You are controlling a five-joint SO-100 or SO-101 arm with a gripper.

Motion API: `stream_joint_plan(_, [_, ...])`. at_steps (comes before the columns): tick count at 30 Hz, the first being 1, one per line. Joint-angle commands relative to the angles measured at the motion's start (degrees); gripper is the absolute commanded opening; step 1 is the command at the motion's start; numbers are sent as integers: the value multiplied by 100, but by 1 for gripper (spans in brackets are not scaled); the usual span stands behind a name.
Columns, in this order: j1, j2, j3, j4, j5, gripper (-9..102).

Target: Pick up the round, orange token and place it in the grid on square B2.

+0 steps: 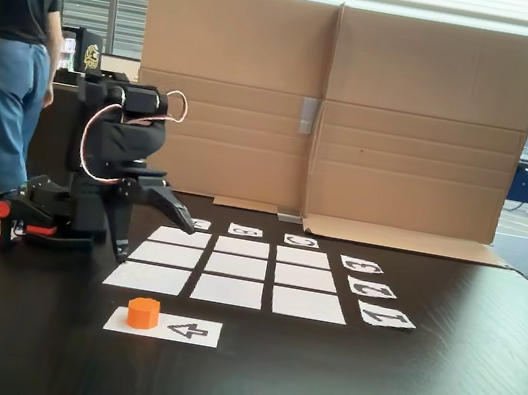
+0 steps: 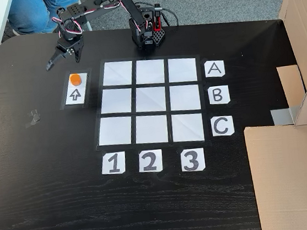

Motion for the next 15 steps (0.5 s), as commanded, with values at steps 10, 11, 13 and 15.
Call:
stream_joint_plan(10, [149, -352, -325, -185, -1327, 71])
stream_joint_plan(11, [176, -404, -369, -193, -1450, 71])
stream_joint_plan(13, [220, -545, -510, -202, -1635, 71])
stream_joint_plan(15, [237, -686, -633, -202, -1758, 71])
